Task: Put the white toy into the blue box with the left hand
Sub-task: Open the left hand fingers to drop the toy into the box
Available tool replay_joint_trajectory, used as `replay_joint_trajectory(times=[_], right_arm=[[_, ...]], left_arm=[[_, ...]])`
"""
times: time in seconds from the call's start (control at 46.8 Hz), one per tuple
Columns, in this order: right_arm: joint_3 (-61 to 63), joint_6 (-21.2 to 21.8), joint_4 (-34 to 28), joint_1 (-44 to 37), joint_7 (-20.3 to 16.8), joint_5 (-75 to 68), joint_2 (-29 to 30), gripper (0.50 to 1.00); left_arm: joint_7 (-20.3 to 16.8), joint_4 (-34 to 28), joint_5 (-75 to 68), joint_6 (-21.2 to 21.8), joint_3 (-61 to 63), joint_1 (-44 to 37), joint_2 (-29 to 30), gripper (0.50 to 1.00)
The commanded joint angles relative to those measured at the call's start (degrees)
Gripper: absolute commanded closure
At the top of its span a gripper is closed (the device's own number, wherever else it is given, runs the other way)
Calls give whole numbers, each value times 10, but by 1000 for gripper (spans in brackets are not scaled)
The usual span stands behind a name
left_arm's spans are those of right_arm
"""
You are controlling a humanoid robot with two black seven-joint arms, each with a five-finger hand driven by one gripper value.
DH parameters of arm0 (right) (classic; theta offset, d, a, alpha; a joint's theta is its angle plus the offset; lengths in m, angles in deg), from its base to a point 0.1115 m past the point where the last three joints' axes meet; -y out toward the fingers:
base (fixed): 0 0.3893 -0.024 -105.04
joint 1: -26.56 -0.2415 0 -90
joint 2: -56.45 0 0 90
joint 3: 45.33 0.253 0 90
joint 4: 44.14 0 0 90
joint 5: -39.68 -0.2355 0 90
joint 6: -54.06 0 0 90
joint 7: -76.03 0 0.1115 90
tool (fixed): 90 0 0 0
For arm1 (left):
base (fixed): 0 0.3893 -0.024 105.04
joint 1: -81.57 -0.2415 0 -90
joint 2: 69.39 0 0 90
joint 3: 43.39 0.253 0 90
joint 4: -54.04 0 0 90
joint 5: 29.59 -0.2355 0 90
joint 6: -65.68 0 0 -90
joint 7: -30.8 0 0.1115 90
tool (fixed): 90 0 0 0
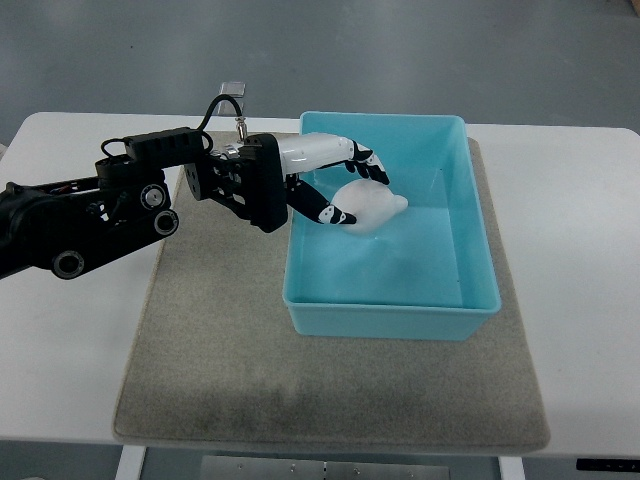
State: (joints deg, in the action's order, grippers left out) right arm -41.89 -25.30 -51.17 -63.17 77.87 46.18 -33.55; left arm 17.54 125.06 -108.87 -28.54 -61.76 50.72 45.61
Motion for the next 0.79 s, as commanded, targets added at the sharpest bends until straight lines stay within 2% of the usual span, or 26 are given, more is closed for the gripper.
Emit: replay_joint_trajectory(times=[0.0,0.15,0.171,0.235,0.428,0.513,0.727,0.77], right_arm=[[0,-1,0,0,0,0,0,564],[0,0,0,0,0,0,0,564],[0,0,0,0,0,0,0,564],[0,0,0,0,0,0,0,564],[0,0,0,0,0,-1,0,564],[0,0,0,0,0,0,0,564],[0,0,0,0,0,0,0,564],[0,0,0,0,0,0,0,564]], left_arm=[[0,0,0,0,0,-4,0,750],[0,0,0,0,0,-5,0,744],[0,0,0,0,0,-5,0,731],[0,-1,2,0,0,-6,0,650],[0,-1,3,0,-1,-5,0,645],[0,-3,4,1,-2,-4,0,622],[-6,-11,12,13,-19,-2,0,611],[-11,-11,18,27,-28,-3,2,564]])
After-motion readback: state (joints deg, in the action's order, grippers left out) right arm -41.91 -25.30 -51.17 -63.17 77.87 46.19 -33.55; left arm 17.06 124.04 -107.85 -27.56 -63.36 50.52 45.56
